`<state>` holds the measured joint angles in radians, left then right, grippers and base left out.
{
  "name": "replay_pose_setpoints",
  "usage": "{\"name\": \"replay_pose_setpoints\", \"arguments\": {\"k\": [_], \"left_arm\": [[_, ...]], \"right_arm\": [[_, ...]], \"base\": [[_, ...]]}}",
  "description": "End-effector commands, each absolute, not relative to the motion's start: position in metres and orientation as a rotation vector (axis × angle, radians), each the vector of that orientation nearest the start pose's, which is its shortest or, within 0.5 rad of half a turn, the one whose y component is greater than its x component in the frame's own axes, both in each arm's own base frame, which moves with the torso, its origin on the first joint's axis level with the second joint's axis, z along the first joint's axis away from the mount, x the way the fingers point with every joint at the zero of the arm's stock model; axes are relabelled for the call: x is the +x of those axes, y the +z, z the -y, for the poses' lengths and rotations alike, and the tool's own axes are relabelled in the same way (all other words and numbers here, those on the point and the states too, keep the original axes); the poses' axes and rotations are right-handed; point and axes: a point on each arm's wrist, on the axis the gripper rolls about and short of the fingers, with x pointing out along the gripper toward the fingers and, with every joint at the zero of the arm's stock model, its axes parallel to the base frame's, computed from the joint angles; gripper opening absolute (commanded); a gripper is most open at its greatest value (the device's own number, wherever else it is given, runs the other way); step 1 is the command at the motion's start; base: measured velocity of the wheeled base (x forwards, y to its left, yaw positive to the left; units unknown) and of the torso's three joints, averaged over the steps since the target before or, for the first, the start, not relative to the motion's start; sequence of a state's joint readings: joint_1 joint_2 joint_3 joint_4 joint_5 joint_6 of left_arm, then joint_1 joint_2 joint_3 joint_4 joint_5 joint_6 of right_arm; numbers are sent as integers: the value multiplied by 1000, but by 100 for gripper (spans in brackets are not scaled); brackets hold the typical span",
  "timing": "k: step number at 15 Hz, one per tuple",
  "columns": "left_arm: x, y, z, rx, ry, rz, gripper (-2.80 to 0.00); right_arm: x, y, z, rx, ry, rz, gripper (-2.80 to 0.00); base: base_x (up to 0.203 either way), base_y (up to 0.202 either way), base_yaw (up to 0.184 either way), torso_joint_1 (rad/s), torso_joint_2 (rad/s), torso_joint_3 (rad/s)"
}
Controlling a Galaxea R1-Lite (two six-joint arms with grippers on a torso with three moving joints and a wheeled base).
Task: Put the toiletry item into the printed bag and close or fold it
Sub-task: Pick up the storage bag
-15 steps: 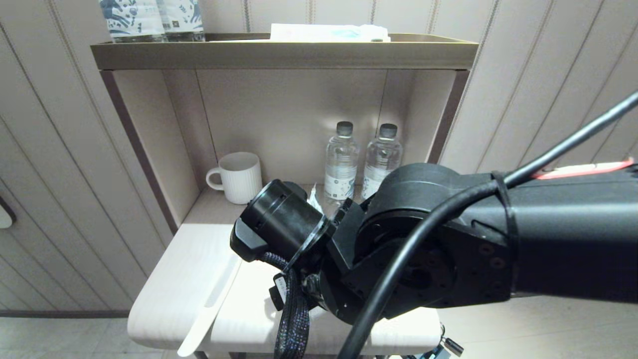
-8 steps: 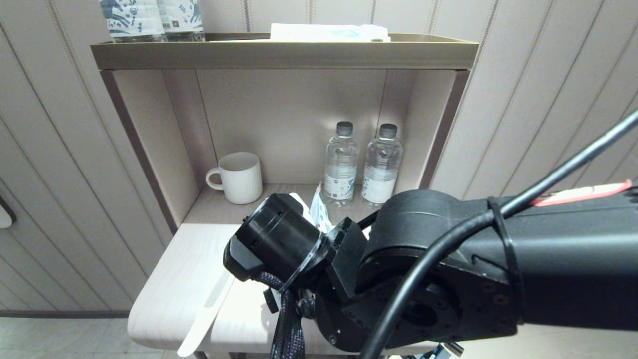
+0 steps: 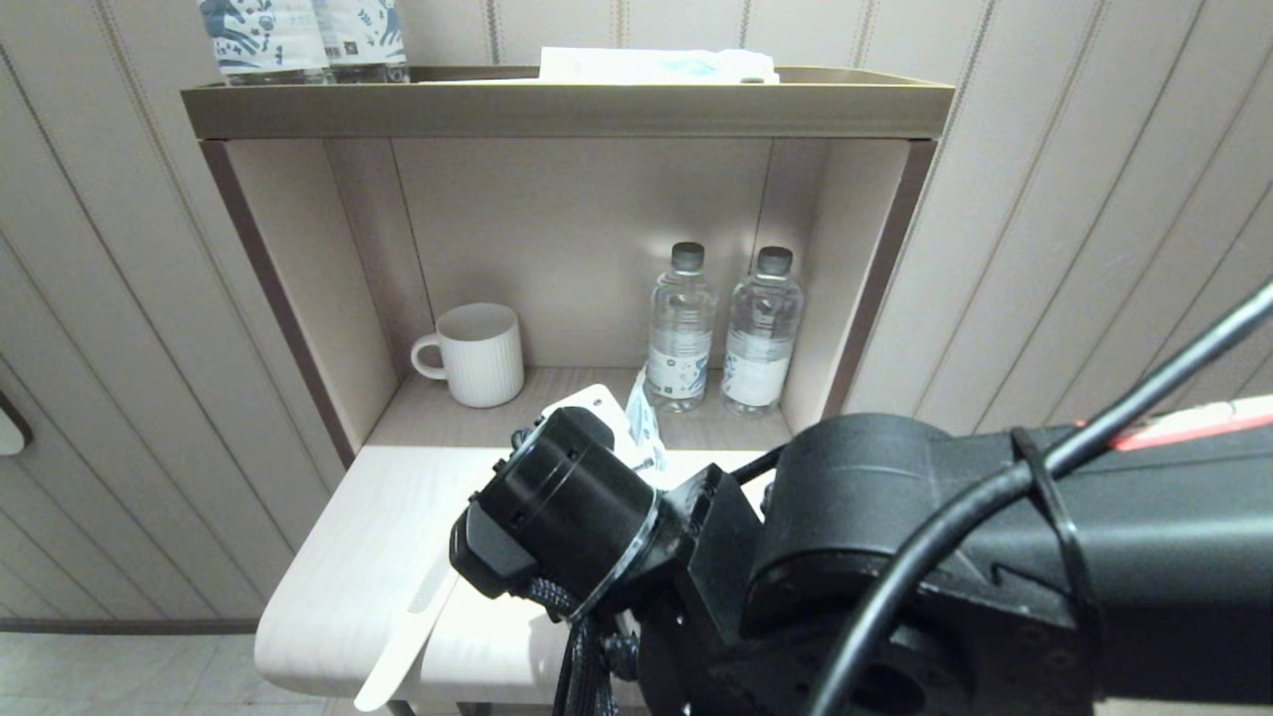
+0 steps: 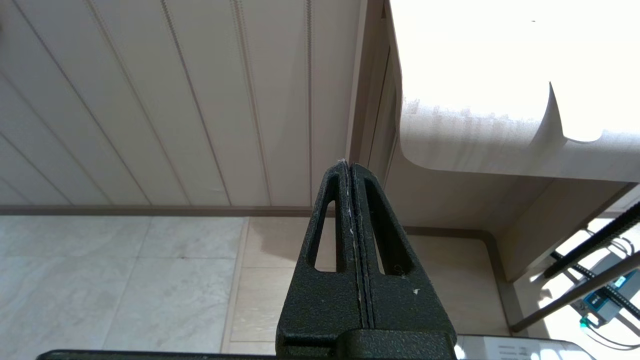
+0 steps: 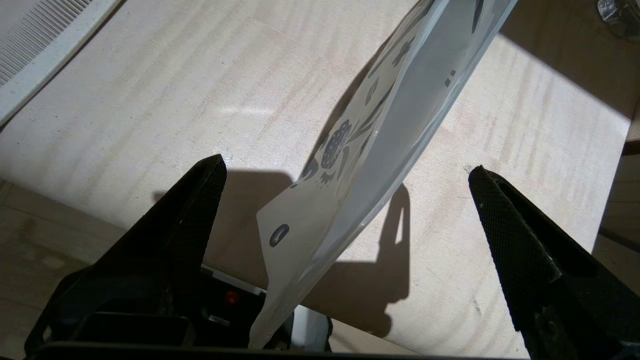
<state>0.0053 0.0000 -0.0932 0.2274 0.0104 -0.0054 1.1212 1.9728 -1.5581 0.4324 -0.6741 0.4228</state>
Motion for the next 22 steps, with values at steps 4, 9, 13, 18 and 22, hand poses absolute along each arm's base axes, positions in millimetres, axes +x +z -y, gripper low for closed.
{"name": "replay_pose_setpoints", "arguments": {"k": [4, 9, 13, 18, 22], "left_arm": [[-31, 77, 0, -6, 17, -138, -280], [-31, 78, 0, -6, 19, -137, -280], [-31, 78, 0, -6, 17, -137, -280], [-31, 78, 0, -6, 17, -137, -280], [-31, 78, 0, -6, 17, -136, -280]], "right_arm": [[165, 193, -331, -191, 308, -510, 0], [165, 189, -329, -182, 282, -487, -280], [165, 187, -329, -191, 283, -490, 0], [165, 188, -330, -192, 284, -487, 0], [161, 186, -330, -211, 278, -479, 0]], "base": [[0, 0, 0, 0, 0, 0], [0, 0, 0, 0, 0, 0], [0, 0, 0, 0, 0, 0], [0, 0, 0, 0, 0, 0], [0, 0, 0, 0, 0, 0]]}}
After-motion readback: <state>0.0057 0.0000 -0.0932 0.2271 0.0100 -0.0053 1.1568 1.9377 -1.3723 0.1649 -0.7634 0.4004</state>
